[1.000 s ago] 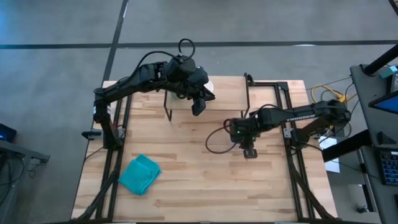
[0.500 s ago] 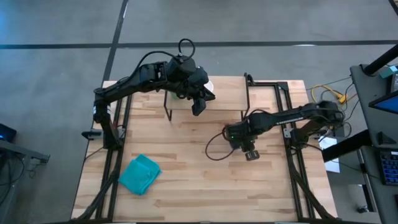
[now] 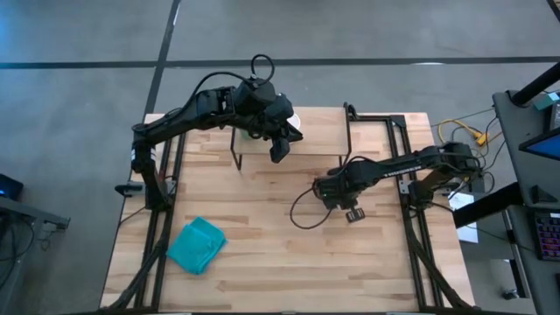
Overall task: Stack small to large cups/mugs on shelf
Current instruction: Put the transparent cup on the shelf
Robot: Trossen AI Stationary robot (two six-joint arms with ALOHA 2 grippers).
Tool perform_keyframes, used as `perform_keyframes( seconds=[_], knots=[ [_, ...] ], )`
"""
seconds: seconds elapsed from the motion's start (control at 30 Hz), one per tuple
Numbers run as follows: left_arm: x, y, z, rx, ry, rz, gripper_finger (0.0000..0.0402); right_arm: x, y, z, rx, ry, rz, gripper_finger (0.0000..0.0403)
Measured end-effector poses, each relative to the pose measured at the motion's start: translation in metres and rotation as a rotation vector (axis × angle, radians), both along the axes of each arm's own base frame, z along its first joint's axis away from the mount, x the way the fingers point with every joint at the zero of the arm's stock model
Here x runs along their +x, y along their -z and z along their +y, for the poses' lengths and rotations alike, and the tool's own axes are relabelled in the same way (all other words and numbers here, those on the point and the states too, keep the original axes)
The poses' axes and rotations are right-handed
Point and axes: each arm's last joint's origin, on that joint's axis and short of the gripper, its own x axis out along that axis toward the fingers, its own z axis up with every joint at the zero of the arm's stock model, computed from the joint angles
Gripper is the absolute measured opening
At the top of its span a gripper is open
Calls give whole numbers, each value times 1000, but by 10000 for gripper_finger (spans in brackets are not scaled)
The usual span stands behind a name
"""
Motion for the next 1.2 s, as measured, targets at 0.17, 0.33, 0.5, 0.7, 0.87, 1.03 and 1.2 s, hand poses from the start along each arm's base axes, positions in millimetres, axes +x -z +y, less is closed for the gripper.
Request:
perform_keyframes(
  seconds=[0.17, 0.33, 0.5, 0.7, 0.87, 1.03, 1.2],
  knots=[
    [0, 0, 0, 0, 0, 0, 24, 0, -2, 2, 67, 143, 2, 12],
    [0, 0, 0, 0, 0, -1, 24, 10, -18, 4, 115, 339, -58, 9],
    [0, 0, 0, -3, -2, -3, 24, 32, -57, 3, 177, 493, -230, 9],
    [0, 0, 0, -4, -3, -4, 24, 51, -113, -12, 254, 644, -414, 9],
    [0, 0, 0, -4, -3, -4, 24, 49, -145, -30, 277, 778, -449, 9],
    [0, -1, 0, -3, -4, -7, 24, 35, -161, -51, 175, 886, -374, 9],
    [0, -1, 0, -3, -4, -7, 24, 31, -180, -72, 130, 937, -444, 9]
  ],
)
